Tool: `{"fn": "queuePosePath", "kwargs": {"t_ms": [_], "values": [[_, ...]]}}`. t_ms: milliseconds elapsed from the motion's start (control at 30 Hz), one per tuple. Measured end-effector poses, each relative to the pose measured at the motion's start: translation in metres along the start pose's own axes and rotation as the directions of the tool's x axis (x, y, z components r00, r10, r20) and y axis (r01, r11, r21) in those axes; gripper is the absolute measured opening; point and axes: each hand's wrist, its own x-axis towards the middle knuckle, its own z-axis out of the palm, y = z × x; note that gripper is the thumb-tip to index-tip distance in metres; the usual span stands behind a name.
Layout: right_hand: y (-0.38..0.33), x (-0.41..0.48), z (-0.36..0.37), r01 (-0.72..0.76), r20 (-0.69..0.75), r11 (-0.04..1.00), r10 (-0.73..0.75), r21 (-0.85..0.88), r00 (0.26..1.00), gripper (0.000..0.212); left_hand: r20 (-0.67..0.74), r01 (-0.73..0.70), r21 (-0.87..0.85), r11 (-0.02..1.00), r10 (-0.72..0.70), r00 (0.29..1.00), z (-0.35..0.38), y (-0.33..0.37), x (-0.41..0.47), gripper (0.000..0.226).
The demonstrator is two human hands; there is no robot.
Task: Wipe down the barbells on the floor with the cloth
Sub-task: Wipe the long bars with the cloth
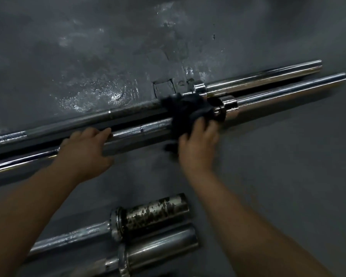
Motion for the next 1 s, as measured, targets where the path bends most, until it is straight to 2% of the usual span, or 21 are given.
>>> {"fn": "queuePosePath", "kwargs": {"t_ms": [33,67,100,133,167,233,300,333,400,467,533,633,700,767,800,833,900,967,1000], "values": [[-0.005,-0.020,0.003,0.120,0.154,0.993,-0.118,-0.001,0.981,0.061,0.008,-0.007,0.023,1.000,0.007,1.000,-0.003,0.001,-0.001,0.089],[-0.007,-0.034,-0.002,0.203,0.307,0.978,-0.210,0.055,0.928,0.060,0.022,-0.008,0.043,0.999,0.007,1.000,-0.007,0.001,-0.003,0.089],[-0.004,-0.038,-0.014,0.230,0.388,0.964,-0.265,0.134,0.883,0.057,0.036,-0.010,0.052,0.999,0.009,0.999,-0.009,0.002,-0.004,0.089],[0.002,-0.032,-0.027,0.209,0.369,0.960,-0.266,0.188,0.890,0.054,0.045,-0.014,0.053,0.998,0.012,0.999,-0.010,0.003,-0.005,0.088],[0.007,-0.019,-0.035,0.165,0.280,0.964,-0.220,0.206,0.935,0.054,0.046,-0.016,0.042,0.999,0.015,0.999,-0.011,0.004,-0.005,0.085],[0.021,0.017,-0.044,0.000,0.065,0.978,-0.013,0.207,0.998,0.051,0.025,-0.011,0.006,1.000,0.011,1.000,-0.013,0.004,-0.002,0.077],[0.026,0.039,-0.038,-0.104,-0.044,0.988,0.109,0.115,0.993,0.052,-0.013,-0.008,0.015,1.000,0.009,1.000,-0.011,0.005,0.003,0.071],[0.023,0.038,-0.030,-0.092,-0.038,0.996,0.092,0.007,0.995,0.057,-0.022,-0.009,0.042,0.999,0.010,1.000,-0.007,0.007,0.005,0.070],[0.011,0.020,-0.009,0.046,0.070,0.978,-0.033,-0.205,0.997,0.072,-0.018,-0.003,0.079,0.997,0.004,1.000,0.010,0.012,0.010,0.075],[0.008,0.010,0.004,0.120,0.155,0.952,-0.078,-0.282,0.985,0.077,-0.030,0.019,0.071,0.997,-0.017,0.999,0.023,0.017,0.015,0.077],[0.018,0.023,-0.010,0.159,0.190,0.959,-0.115,-0.236,0.975,0.072,-0.033,0.040,0.036,0.999,-0.039,0.999,0.022,0.020,0.014,0.074],[0.044,0.047,-0.045,0.267,0.223,0.963,-0.251,-0.046,0.942,0.057,-0.092,0.026,-0.034,0.999,-0.029,0.995,0.024,0.019,-0.001,0.081],[0.054,0.046,-0.051,0.155,0.135,0.988,-0.153,0.000,0.979,0.056,-0.152,-0.005,-0.056,0.998,-0.004,0.988,0.039,0.022,-0.013,0.088],[0.039,0.021,-0.035,0.008,0.062,0.996,-0.003,-0.085,0.998,0.061,-0.174,-0.035,-0.051,0.998,0.026,0.984,0.055,0.025,-0.025,0.095],[0.025,0.003,-0.024,-0.001,0.056,0.989,0.009,-0.150,0.998,0.062,-0.165,-0.041,-0.051,0.998,0.032,0.986,0.061,0.026,-0.030,0.099],[0.009,-0.016,-0.015,0.042,0.082,0.985,-0.029,-0.167,0.996,0.061,-0.157,-0.045,-0.056,0.997,0.036,0.987,0.065,0.026,-0.037,0.101],[-0.013,-0.043,-0.003,0.222,0.204,0.973,-0.205,-0.067,0.957,0.050,-0.153,-0.063,-0.077,0.995,0.050,0.987,0.070,0.025,-0.048,0.099],[-0.016,-0.055,-0.012,0.406,0.358,0.908,-0.414,0.100,0.837,0.038,-0.158,-0.112,-0.083,0.990,0.098,0.983,0.074,0.021,-0.062,0.093],[-0.007,-0.049,-0.019,0.439,0.359,0.888,-0.458,0.140,0.813,0.037,-0.158,-0.135,-0.088,0.987,0.120,0.980,0.074,0.019,-0.066,0.091]]}}
